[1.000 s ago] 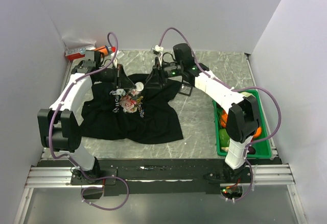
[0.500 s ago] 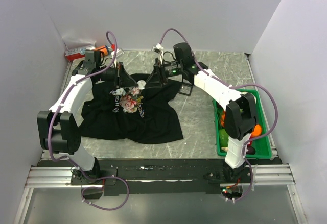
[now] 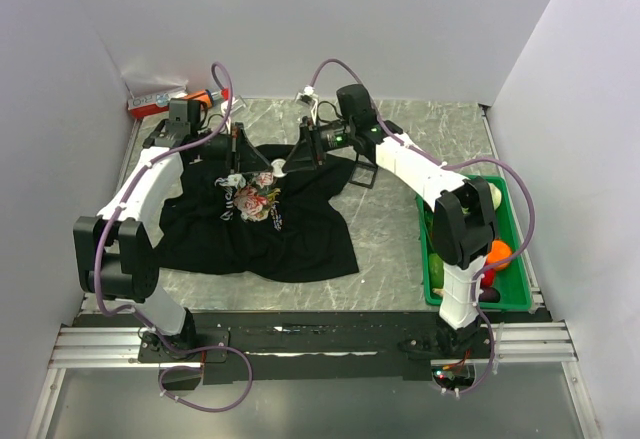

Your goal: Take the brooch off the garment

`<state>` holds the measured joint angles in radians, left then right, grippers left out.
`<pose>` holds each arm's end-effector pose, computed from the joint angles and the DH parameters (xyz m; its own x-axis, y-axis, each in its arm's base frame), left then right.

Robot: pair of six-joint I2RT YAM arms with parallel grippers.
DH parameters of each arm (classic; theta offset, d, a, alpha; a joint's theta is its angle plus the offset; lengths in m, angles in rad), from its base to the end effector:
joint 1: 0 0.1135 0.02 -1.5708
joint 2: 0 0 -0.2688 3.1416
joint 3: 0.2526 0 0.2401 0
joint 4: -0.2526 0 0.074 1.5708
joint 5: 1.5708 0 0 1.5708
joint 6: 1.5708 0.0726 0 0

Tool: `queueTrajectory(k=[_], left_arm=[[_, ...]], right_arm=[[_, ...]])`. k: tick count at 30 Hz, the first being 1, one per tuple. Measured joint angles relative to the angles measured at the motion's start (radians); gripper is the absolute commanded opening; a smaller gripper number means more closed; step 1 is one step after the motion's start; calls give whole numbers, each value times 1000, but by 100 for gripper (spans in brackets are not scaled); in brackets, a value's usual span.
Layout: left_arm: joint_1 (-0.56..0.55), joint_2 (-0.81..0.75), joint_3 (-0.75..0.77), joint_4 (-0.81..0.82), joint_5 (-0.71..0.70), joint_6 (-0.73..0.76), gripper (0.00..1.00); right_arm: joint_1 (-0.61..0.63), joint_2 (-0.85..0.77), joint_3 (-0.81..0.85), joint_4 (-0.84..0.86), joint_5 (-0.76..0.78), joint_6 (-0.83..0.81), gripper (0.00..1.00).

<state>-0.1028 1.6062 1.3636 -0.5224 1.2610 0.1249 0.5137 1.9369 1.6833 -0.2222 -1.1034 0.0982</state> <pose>0.3301 -0.1036 0.3180 -0.5945 0.0995 -0.7979 0.7950 0.2221 -0.5646 0.3611 0.2782 0.3154 -0.4865 -0.2238 -0.8446 -0.8691 0.0245 0.4941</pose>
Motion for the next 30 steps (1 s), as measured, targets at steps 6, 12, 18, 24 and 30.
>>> queueTrajectory(k=[6, 12, 18, 24, 30], left_arm=[[-8, 8, 7, -18, 2, 14, 1], [-9, 11, 15, -20, 2, 16, 1], [-9, 12, 15, -17, 5, 10, 1], [-9, 20, 19, -13, 23, 1, 1], [-9, 39, 28, -13, 25, -6, 1]], right_arm=[[-8, 0, 0, 2, -10, 16, 44], [-8, 0, 0, 3, -18, 17, 43], [-8, 1, 0, 7, -43, 18, 46], [-8, 24, 0, 28, -65, 29, 44], [-10, 40, 0, 34, -76, 39, 39]])
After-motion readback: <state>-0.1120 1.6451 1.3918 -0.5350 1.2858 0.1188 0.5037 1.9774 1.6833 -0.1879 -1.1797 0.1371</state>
